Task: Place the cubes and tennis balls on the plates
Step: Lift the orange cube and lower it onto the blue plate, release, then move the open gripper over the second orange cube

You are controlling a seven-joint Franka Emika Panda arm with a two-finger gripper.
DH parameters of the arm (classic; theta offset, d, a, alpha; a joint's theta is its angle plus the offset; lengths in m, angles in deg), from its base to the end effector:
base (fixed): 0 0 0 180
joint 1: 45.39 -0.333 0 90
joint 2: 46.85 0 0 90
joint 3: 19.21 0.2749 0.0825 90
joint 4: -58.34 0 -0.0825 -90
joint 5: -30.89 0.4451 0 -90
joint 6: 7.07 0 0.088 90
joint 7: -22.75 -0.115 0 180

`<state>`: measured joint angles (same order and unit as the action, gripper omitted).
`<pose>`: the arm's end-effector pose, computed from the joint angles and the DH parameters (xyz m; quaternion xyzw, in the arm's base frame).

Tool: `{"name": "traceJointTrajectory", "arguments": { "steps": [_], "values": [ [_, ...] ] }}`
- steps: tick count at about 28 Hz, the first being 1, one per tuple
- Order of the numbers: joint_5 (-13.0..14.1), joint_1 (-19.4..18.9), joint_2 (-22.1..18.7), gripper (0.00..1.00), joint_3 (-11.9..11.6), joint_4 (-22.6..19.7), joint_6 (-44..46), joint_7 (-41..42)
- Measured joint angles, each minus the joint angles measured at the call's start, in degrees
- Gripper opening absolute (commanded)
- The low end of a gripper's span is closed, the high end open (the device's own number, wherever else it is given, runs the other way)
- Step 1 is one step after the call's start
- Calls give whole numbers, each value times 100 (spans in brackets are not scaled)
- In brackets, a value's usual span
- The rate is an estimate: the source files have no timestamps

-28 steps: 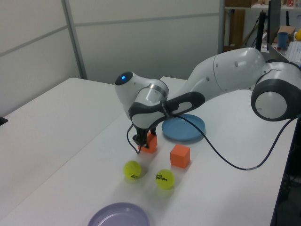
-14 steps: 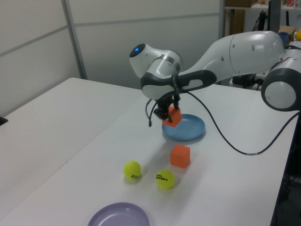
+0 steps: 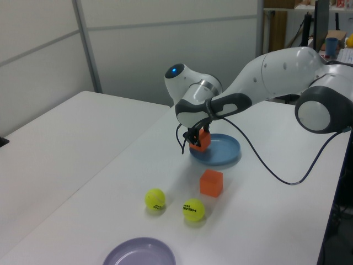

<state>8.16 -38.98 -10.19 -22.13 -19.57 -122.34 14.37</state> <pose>0.7480 -0.1426 0.2863 0.9790 -0.0635 0.0044 0.1936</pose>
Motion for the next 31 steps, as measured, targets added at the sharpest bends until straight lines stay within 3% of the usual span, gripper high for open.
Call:
{"name": "traceJointTrajectory", "arguments": {
  "steps": [15,19,22,26,31],
  "values": [
    [16,7,-139,100,-1,119,-30,17],
    [254,5,-365,100,2,122,65,191],
    [436,-26,-598,100,24,122,526,452],
    [478,-181,-826,100,108,121,1378,690],
    [478,-667,-912,100,179,92,2395,719]
  ]
}}
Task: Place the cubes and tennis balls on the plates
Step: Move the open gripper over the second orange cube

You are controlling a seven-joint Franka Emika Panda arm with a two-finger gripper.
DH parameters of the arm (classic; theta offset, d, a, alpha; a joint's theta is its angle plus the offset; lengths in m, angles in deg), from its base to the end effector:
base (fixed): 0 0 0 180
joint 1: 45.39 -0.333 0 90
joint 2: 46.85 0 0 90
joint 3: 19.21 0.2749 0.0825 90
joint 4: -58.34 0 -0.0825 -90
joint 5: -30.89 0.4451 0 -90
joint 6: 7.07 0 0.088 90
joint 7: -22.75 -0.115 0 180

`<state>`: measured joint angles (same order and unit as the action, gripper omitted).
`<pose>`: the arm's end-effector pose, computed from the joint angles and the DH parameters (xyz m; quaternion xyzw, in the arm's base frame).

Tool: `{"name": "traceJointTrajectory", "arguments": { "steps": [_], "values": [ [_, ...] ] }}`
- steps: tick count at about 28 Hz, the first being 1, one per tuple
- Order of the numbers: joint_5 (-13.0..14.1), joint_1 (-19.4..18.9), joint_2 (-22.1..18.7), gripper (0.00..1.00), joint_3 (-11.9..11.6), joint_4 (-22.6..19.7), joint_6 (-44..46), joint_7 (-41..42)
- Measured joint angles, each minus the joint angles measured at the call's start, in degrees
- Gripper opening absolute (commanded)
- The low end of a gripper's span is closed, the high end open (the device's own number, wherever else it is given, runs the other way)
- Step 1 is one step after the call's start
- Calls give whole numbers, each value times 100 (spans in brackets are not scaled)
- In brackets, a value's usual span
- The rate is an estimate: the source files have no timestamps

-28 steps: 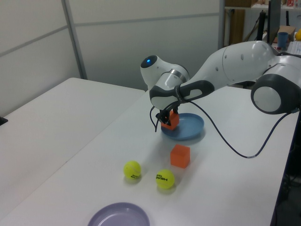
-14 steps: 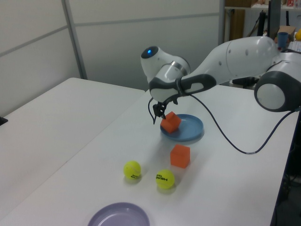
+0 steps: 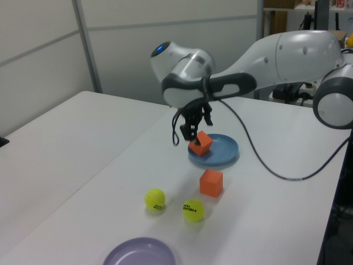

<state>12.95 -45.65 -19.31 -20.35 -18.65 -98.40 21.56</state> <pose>0.7121 -0.0437 0.3804 0.9807 0.0044 -0.1130 0.1594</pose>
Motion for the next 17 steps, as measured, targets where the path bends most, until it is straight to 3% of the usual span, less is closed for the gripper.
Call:
{"name": "traceJointTrajectory", "arguments": {
  "steps": [7,17],
  "values": [
    [0,-532,30,100,2,-302,640,-1],
    [-111,-689,225,100,1,-737,643,-1]
  ]
}}
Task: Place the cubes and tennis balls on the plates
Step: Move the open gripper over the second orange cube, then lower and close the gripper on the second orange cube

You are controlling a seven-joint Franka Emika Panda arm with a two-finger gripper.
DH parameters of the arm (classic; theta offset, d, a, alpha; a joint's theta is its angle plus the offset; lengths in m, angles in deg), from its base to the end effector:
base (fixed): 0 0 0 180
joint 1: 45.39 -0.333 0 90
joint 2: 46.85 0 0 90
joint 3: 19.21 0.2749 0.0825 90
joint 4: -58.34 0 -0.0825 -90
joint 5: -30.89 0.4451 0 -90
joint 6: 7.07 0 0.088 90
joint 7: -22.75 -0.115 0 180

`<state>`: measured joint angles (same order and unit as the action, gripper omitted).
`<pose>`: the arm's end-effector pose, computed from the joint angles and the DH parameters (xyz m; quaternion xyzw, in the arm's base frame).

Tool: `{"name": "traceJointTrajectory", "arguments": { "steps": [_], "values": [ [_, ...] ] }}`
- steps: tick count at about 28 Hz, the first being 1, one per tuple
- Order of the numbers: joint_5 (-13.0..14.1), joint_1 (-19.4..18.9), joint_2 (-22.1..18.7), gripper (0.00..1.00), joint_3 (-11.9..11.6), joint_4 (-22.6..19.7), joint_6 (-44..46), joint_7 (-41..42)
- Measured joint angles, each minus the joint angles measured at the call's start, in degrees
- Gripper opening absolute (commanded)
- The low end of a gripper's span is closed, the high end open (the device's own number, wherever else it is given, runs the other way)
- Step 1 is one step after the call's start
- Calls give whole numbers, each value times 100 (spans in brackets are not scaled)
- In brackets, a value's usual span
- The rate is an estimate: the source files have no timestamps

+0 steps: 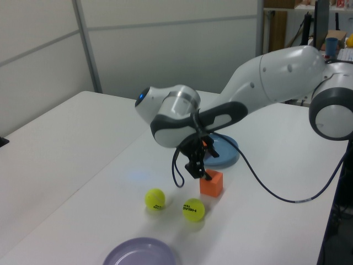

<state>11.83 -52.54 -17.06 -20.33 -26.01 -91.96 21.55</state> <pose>0.6719 0.0321 0.2871 0.9514 0.0675 -0.2378 0.1836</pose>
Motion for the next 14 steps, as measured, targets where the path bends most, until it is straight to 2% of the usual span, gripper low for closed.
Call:
{"name": "traceJointTrajectory", "arguments": {
  "steps": [14],
  "values": [
    [-87,-160,368,100,0,-9,-42,-52]
  ]
}}
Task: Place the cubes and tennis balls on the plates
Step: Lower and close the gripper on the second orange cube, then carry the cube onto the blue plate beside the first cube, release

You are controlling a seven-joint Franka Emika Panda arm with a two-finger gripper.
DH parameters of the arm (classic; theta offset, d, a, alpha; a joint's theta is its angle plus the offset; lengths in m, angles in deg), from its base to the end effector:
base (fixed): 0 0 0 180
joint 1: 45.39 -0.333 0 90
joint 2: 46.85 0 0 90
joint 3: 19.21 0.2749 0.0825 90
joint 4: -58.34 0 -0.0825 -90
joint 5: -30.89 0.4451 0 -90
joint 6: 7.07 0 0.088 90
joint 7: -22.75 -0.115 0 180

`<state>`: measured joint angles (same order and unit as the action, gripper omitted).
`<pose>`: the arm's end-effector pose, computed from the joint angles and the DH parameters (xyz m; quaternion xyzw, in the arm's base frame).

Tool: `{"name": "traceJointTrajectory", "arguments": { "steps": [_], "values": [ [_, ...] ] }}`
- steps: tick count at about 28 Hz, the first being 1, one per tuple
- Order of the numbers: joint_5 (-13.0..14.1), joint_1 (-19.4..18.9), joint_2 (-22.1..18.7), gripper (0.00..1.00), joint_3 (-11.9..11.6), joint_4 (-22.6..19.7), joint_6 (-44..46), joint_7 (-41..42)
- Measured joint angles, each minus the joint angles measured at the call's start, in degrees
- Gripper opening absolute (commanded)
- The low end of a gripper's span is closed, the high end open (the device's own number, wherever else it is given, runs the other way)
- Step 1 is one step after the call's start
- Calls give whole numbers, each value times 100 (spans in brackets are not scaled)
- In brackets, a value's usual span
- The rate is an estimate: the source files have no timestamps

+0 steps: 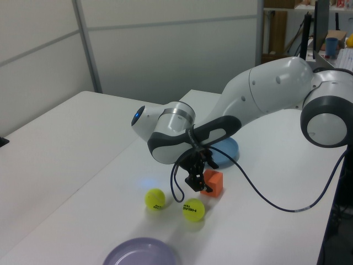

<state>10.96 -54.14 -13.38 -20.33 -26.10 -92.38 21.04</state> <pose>0.6675 0.0487 0.2440 0.9413 0.0836 -0.2611 0.1970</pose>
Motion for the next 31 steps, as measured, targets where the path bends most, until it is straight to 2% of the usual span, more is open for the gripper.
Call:
{"name": "traceJointTrajectory", "arguments": {
  "steps": [9,12,13,14,25,31],
  "values": [
    [-284,21,191,100,-15,-10,-188,-37],
    [-313,33,233,27,-33,-10,-224,-38],
    [-313,34,240,8,-36,-10,-238,-38],
    [-313,35,244,0,-38,-10,-250,-39],
    [-315,61,226,0,-58,74,-454,-370],
    [-315,350,17,0,-83,374,-468,-377]
  ]
}}
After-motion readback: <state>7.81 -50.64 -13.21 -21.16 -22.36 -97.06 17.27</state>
